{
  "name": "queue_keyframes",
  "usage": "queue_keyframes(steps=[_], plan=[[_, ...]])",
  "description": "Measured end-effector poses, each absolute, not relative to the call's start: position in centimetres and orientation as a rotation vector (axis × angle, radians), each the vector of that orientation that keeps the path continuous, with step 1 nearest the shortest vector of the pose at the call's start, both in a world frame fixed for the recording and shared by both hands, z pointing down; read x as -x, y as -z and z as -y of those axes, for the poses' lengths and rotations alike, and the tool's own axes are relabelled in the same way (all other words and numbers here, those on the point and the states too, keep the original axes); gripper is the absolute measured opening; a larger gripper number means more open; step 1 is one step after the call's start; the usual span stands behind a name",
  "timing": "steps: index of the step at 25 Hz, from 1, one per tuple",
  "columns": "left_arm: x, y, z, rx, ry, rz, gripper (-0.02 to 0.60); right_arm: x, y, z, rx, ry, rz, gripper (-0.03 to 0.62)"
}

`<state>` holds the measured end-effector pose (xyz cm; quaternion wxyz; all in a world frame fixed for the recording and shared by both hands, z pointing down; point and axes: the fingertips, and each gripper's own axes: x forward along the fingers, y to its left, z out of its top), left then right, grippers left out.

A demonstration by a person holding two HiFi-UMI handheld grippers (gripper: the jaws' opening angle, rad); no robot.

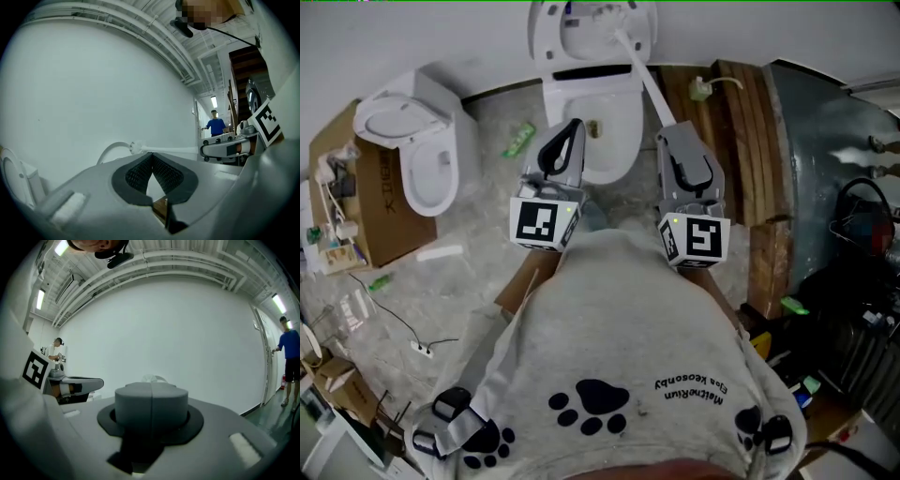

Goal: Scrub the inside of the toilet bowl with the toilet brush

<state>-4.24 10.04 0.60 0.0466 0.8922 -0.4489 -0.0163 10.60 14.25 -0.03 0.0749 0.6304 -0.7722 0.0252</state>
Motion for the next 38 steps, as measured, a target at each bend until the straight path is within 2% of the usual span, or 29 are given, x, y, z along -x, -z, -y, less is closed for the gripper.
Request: queue_keyframes(steps=[22, 38], plan=[[3.7, -10.5, -3.8, -2.577, -0.169, 1.414, -0.002, -11.8, -11.2, -7.0, -1.634, -0.348, 2.291, 0.152], [3.9, -17.3, -2.4, -2.515, -0.186, 1.428, -0.002, -10.9, -18.9, -4.9, -1.517, -0.434, 2.292, 0.15]])
